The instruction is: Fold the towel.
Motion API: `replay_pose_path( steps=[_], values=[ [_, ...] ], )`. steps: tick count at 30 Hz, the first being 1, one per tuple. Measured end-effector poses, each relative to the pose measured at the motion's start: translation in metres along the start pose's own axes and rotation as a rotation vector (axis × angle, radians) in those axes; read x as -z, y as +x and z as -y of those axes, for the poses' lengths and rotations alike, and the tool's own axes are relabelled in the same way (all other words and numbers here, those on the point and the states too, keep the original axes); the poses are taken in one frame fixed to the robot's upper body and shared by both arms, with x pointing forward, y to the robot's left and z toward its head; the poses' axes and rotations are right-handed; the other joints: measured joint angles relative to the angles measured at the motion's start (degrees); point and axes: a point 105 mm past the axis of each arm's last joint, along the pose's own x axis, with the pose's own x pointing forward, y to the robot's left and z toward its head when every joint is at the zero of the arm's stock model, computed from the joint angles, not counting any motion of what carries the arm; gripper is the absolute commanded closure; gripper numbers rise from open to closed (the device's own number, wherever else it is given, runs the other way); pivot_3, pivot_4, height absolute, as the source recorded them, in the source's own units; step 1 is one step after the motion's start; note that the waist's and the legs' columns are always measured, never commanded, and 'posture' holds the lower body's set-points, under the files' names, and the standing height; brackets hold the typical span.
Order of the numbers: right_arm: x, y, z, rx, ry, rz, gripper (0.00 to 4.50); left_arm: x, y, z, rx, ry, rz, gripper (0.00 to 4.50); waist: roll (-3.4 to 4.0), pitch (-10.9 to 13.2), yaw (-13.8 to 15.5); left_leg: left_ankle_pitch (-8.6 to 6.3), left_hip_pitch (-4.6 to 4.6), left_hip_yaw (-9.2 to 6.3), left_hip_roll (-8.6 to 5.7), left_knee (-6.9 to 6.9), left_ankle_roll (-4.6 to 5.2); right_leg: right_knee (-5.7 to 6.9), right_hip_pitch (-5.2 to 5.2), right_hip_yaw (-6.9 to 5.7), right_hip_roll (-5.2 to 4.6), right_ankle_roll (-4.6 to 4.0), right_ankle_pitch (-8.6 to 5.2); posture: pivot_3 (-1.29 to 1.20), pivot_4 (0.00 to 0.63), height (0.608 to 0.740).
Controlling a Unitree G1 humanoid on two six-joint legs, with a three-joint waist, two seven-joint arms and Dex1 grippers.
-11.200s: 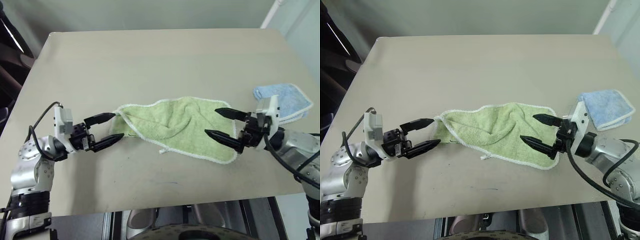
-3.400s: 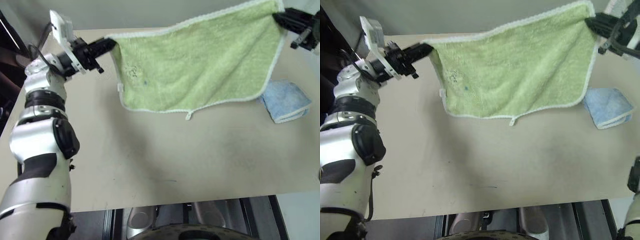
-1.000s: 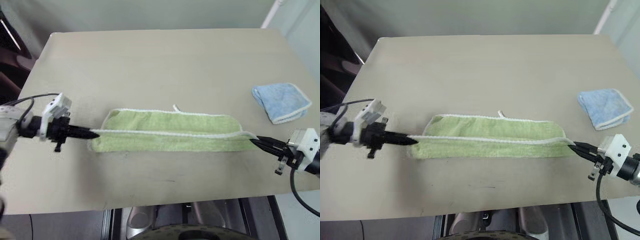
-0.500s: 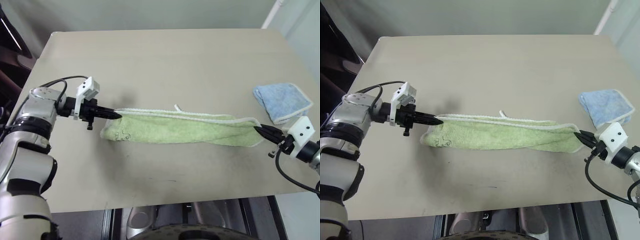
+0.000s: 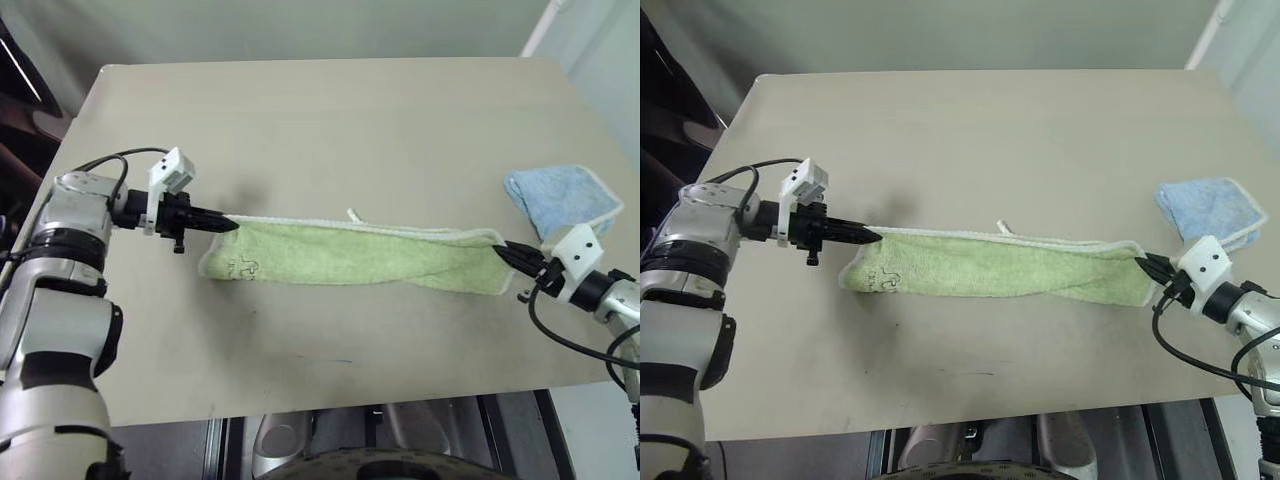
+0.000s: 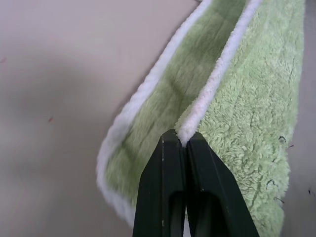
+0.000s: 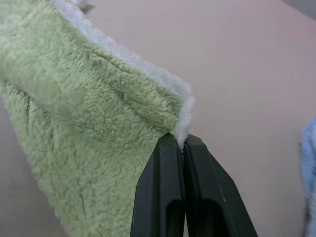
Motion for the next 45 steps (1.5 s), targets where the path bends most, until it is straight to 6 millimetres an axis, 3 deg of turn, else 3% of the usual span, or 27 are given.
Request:
replay_pose_path(
  steps=[9,22,24,29,36,38,42,45],
  values=[
    [0.001,0.012,0.003,-0.027,-0.004,0.01,4.5,0.017,0.0,-0.003,-0.024,-0.016,-0.062,4.48,0.0,0.0,0.2,0.03,0.01,-0.01,-0.03,0.0,0.06,0.0,0.06,0.0,-0.04,-0.2,-0.12,0.0,0.15,0.733],
    [0.018,0.017,0.012,0.018,0.096,-0.095,4.5,0.011,0.019,-0.004,-0.011,0.051,-0.029,4.48,0.0,0.0,0.2,0.05,0.01,0.01,-0.03,0.0,0.08,-0.01,0.07,0.0,-0.06,-0.05,-0.04,0.0,0.15,0.733],
    [0.021,0.016,0.008,-0.01,0.138,-0.124,4.5,0.012,0.019,-0.004,-0.017,0.047,-0.032,4.03,0.0,0.0,0.2,0.04,0.0,0.02,-0.03,-0.02,0.08,-0.01,0.06,0.0,-0.05,-0.04,-0.06,0.0,0.15,0.733],
    [0.021,0.012,0.005,-0.07,0.272,-0.19,3.21,0.005,0.017,-0.009,-0.052,0.03,-0.001,2.44,0.0,0.0,0.2,0.05,-0.01,0.05,-0.06,-0.01,0.09,-0.04,0.06,0.0,-0.06,-0.14,-0.14,0.0,0.15,0.733],
    [0.007,0.016,0.001,-0.107,0.295,-0.138,0.81,0.003,0.015,-0.012,-0.075,0.029,0.011,0.02,0.0,0.0,0.2,0.04,-0.02,0.05,-0.05,-0.02,0.09,-0.04,0.03,0.0,-0.06,-0.15,-0.15,0.0,0.15,0.733],
    [0.001,0.018,0.004,-0.099,0.298,-0.109,0.07,0.002,0.014,-0.013,-0.09,0.032,0.02,0.0,0.0,0.0,0.1,0.04,-0.01,0.05,-0.05,-0.02,0.09,-0.04,0.03,0.01,-0.06,-0.15,-0.14,0.0,0.15,0.733],
    [-0.017,0.017,0.016,-0.06,0.355,-0.034,0.02,-0.005,0.01,-0.021,-0.166,0.077,0.057,0.0,0.0,0.0,0.2,0.05,-0.02,0.06,-0.06,-0.01,0.11,-0.03,0.03,0.01,-0.06,-0.15,-0.14,0.0,0.15,0.733],
    [-0.03,0.008,0.021,-0.074,0.522,0.002,0.02,-0.016,0.002,-0.037,-0.347,0.159,0.117,0.0,0.0,0.0,0.2,0.07,-0.04,0.09,-0.08,-0.02,0.12,-0.03,0.04,0.02,-0.05,-0.08,-0.2,0.0,0.15,0.733]
  ],
)
